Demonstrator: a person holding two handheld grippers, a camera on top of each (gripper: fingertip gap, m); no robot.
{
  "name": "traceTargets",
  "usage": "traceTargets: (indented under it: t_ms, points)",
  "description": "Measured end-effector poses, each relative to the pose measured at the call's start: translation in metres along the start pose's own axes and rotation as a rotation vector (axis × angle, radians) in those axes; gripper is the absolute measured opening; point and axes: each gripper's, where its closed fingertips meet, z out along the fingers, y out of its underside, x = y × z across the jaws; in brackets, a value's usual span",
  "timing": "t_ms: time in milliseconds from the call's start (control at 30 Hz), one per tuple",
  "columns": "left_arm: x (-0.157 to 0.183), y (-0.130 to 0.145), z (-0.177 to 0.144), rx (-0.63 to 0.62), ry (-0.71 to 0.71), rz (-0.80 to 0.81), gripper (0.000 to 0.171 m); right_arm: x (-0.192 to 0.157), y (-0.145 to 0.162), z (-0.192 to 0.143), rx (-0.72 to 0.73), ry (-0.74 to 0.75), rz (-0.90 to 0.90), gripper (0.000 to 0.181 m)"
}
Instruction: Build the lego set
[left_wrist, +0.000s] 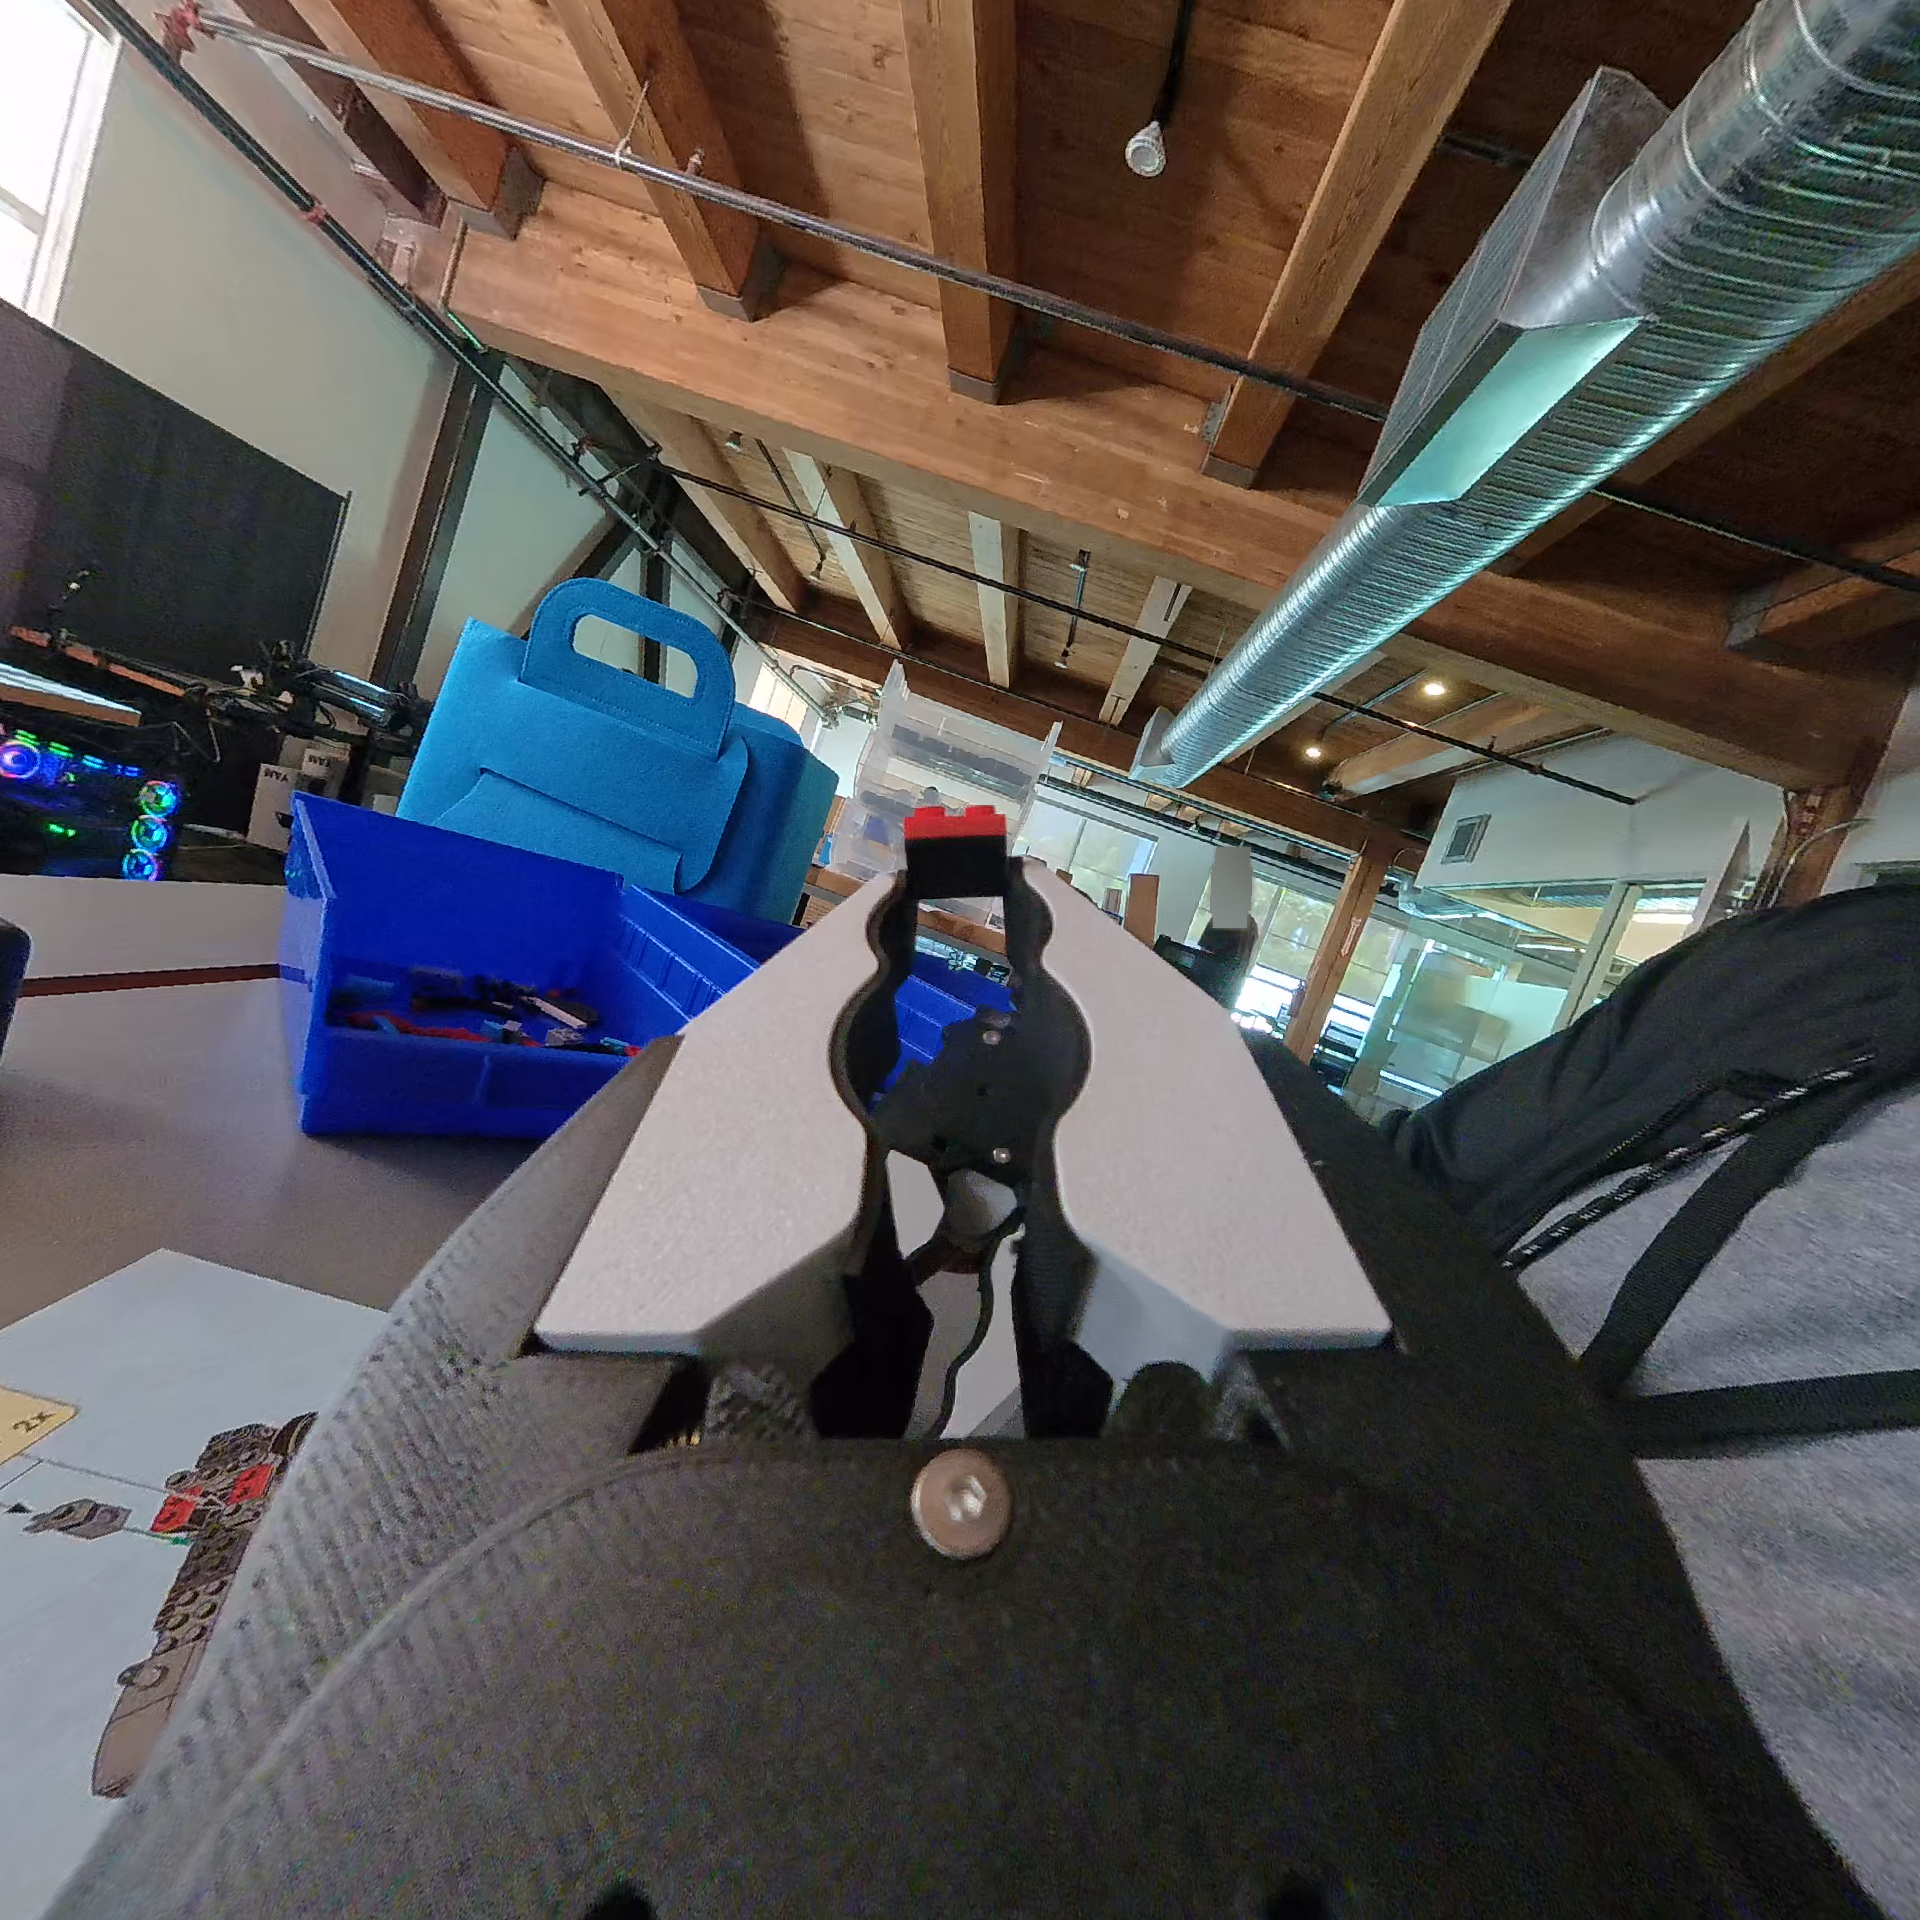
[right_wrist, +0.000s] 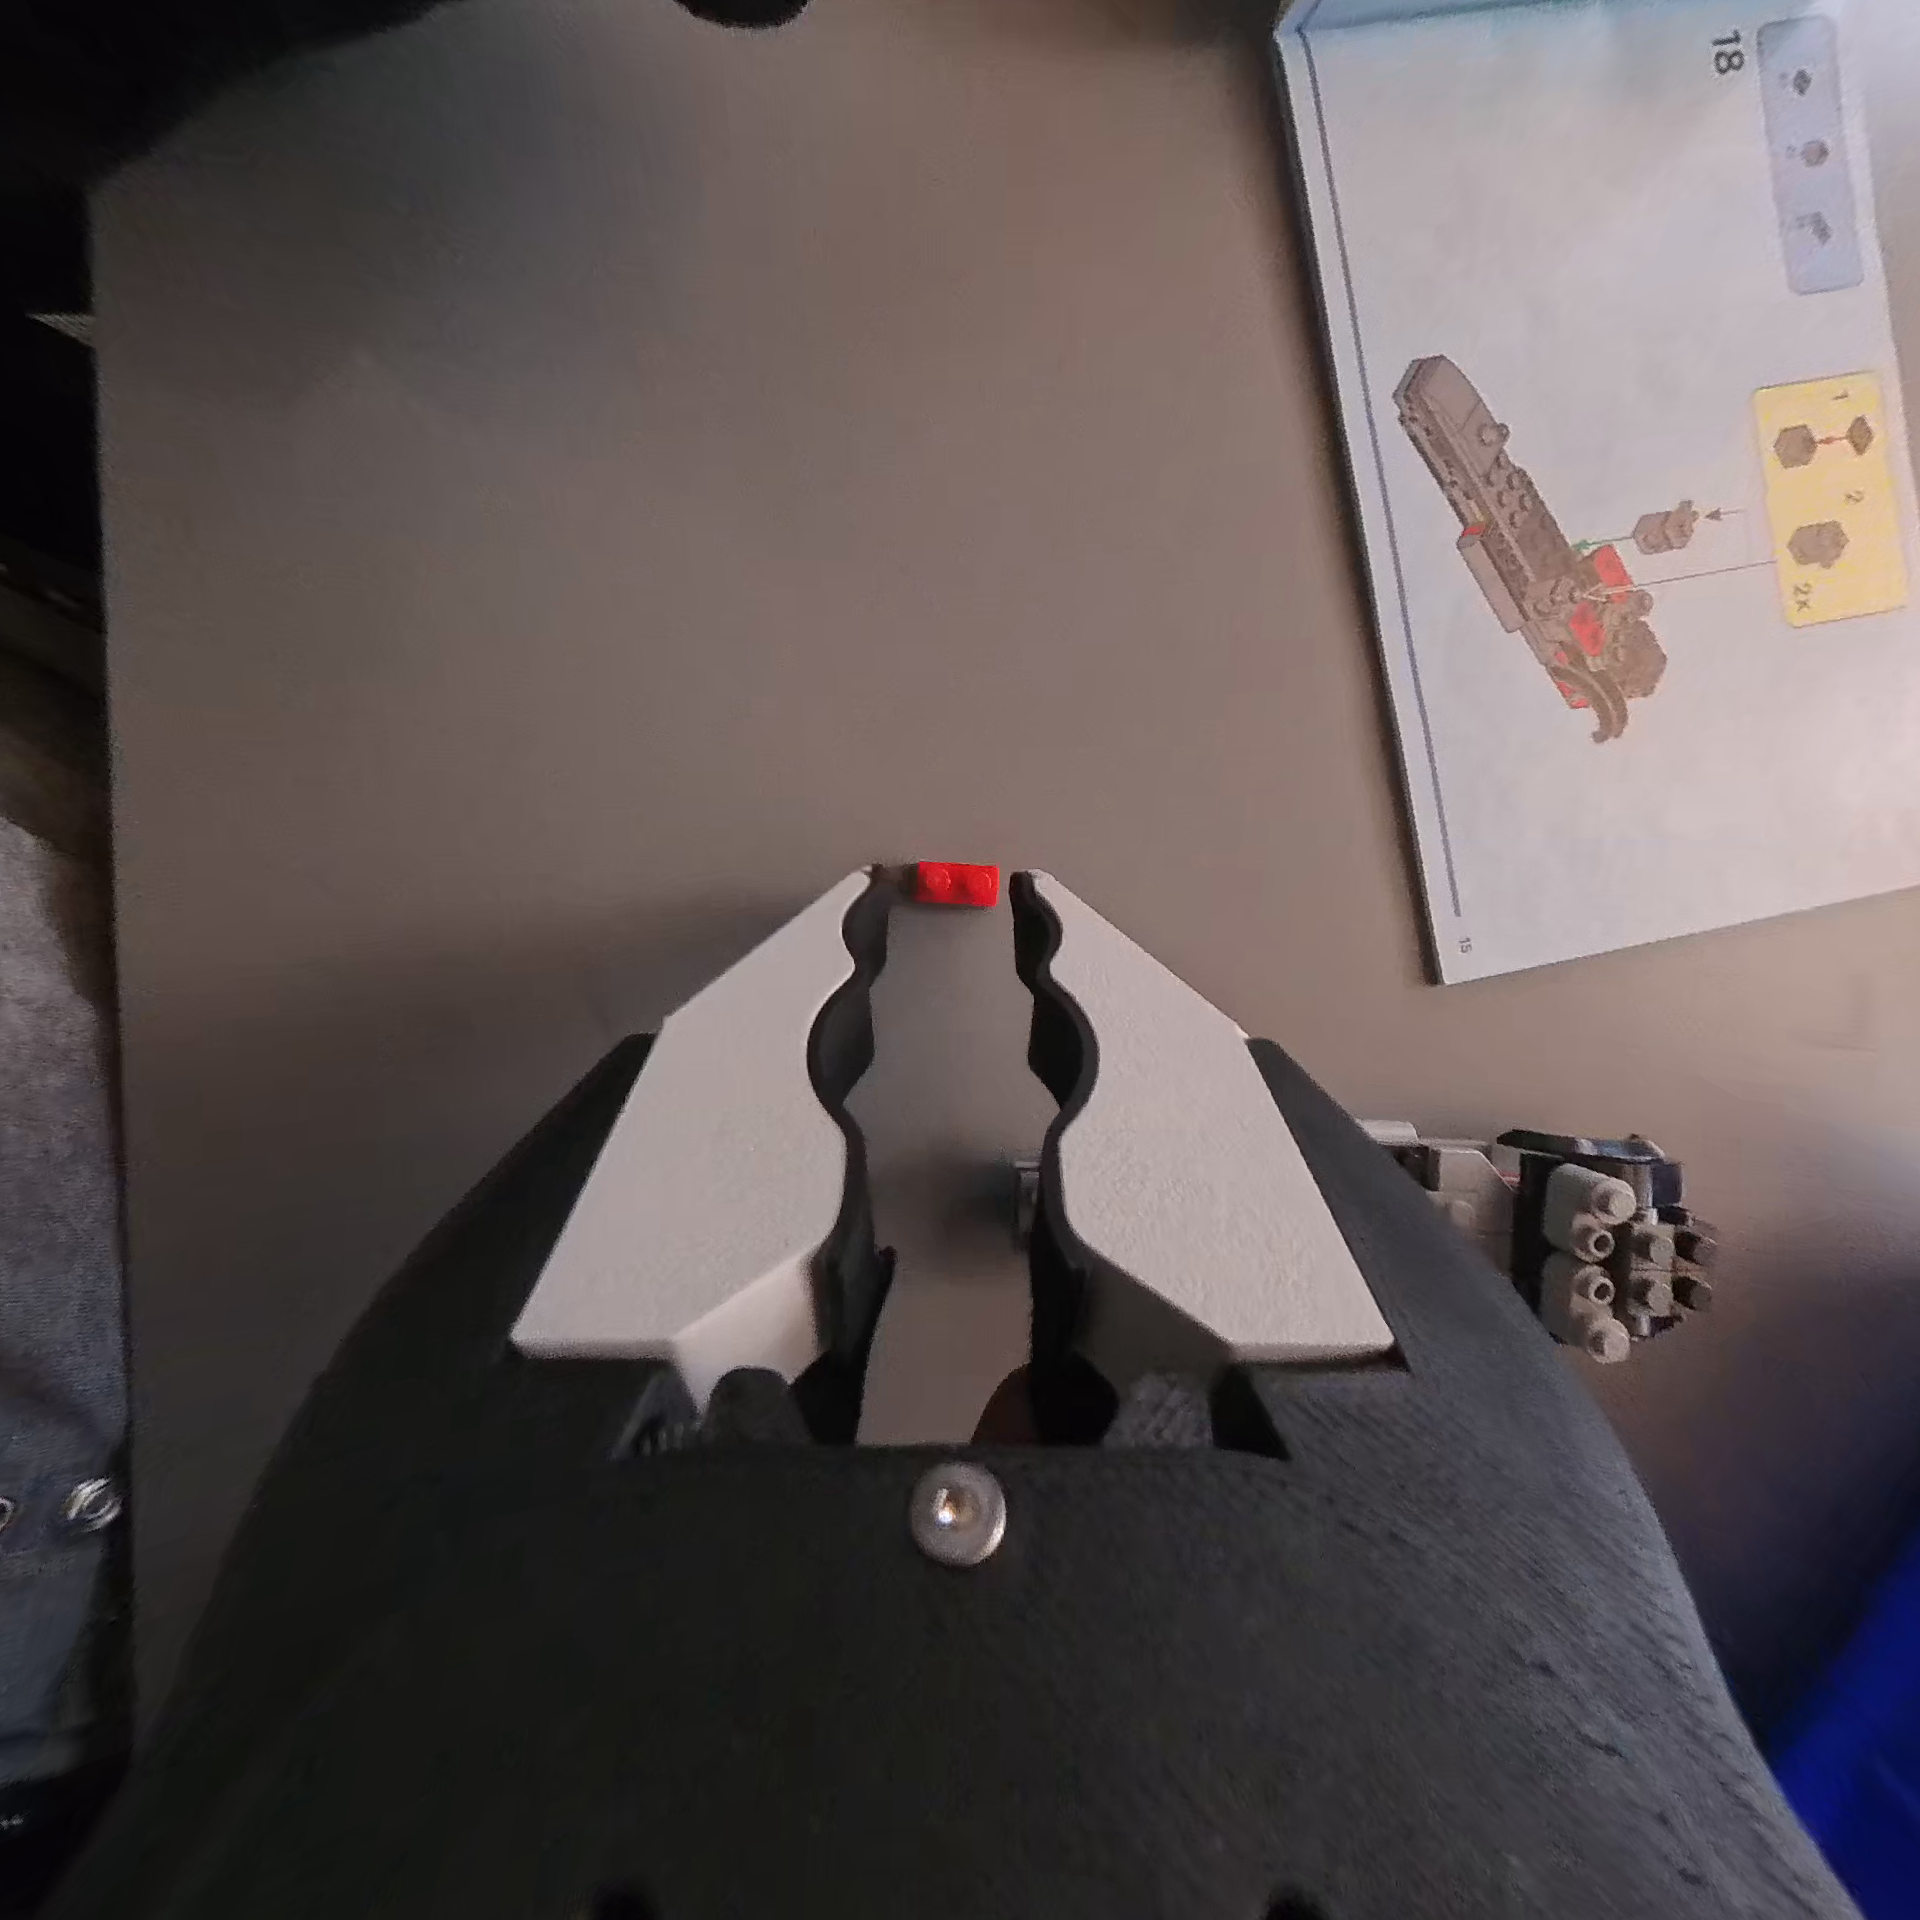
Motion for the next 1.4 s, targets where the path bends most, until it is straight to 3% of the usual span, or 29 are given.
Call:
traceTargets:
  t_ms: [233, 367, 633, 767, 967, 1400]
  points:
    - [0.0, 0.0, -0.001, 0.001, -0.002, 0.006, 0.017, 0.002, 0.003, 0.007, -0.02, -0.037, 0.016, 0.018]
    - [0.002, 0.0, 0.0, -0.004, 0.002, 0.019, 0.017, 0.011, -0.008, -0.01, 0.015, -0.017, 0.015, 0.018]
    - [0.012, -0.004, 0.001, 0.017, 0.036, 0.072, 0.017, 0.033, -0.099, -0.12, 0.206, 0.029, -0.104, 0.018]
    - [0.016, -0.004, 0.001, 0.008, 0.04, 0.116, 0.017, 0.025, -0.139, -0.149, 0.205, -0.012, -0.189, 0.018]
    - [0.018, -0.002, 0.002, -0.005, 0.041, 0.144, 0.017, 0.026, -0.159, -0.148, 0.136, -0.083, -0.204, 0.018]
    - [0.025, 0.0, 0.003, -0.017, 0.062, 0.182, 0.017, 0.017, -0.164, -0.141, 0.113, -0.207, -0.171, 0.018]
